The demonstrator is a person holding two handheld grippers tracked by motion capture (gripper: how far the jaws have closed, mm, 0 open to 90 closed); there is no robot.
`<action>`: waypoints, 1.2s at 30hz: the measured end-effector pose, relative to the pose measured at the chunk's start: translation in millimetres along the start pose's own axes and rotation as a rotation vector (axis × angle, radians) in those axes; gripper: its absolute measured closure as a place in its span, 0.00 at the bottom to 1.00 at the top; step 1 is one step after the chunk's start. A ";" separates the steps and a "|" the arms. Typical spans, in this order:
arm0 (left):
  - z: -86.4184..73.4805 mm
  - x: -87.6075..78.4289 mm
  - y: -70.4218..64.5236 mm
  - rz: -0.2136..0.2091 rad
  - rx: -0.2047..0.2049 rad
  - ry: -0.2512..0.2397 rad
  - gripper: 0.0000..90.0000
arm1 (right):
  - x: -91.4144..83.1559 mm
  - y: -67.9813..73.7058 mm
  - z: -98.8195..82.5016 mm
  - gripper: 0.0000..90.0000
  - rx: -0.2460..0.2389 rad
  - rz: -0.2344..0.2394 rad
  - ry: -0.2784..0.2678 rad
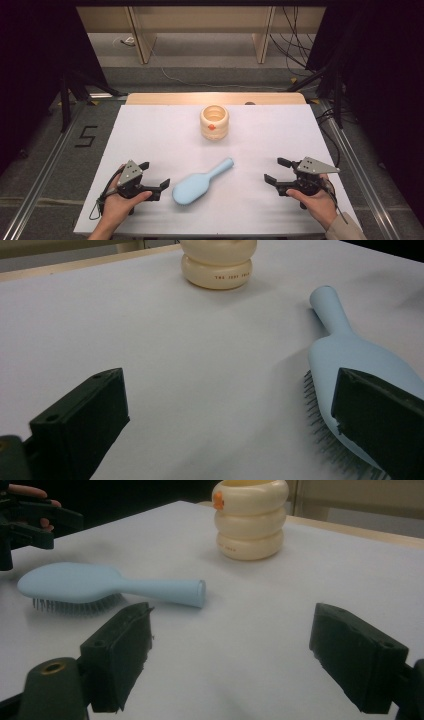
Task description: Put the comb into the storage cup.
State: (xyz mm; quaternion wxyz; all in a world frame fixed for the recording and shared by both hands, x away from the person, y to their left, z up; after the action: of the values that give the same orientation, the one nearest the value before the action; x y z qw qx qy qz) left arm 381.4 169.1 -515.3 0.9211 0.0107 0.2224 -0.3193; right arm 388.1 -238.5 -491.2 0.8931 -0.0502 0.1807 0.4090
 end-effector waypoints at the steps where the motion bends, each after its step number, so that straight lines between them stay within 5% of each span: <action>1: 0.0 0.1 0.0 0.000 0.000 0.000 0.01 | 0.0 0.0 0.0 0.19 0.000 0.000 0.000; 15: 0.3 0.4 -0.8 0.000 0.004 -0.001 0.02 | 8.3 3.4 13.4 0.22 -0.040 -0.019 -0.026; 18: 0.5 0.5 -0.6 0.001 0.004 -0.002 0.02 | 14.9 5.6 20.0 0.36 -0.063 -0.026 -0.028; 20: 0.5 0.6 -0.6 0.002 0.005 -0.002 0.02 | 20.9 7.6 23.8 0.54 -0.074 -0.027 -0.018; 27: 0.5 0.6 -0.5 0.000 0.003 -0.003 0.03 | 55.6 13.1 36.9 0.98 -0.072 0.003 0.082; 36: 0.6 0.4 -0.4 -0.001 0.000 -0.006 0.03 | 109.9 26.1 43.4 1.00 -0.080 0.044 0.224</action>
State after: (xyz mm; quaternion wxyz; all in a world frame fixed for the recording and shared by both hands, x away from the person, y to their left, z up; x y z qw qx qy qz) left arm 381.7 168.5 -514.9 0.9216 0.0096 0.2197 -0.3198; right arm 446.8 -132.6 -489.3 0.8553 -0.1273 0.2641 0.4273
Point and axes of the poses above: each handheld gripper's, and its own axes: x roughly forward along the jaws, z roughly out of its top, y roughly to its left, the point moved 7 cm from there along x, roughly forward along the jaws, and after that the axes turned 2 degrees about -x, right-handed, at the moved point
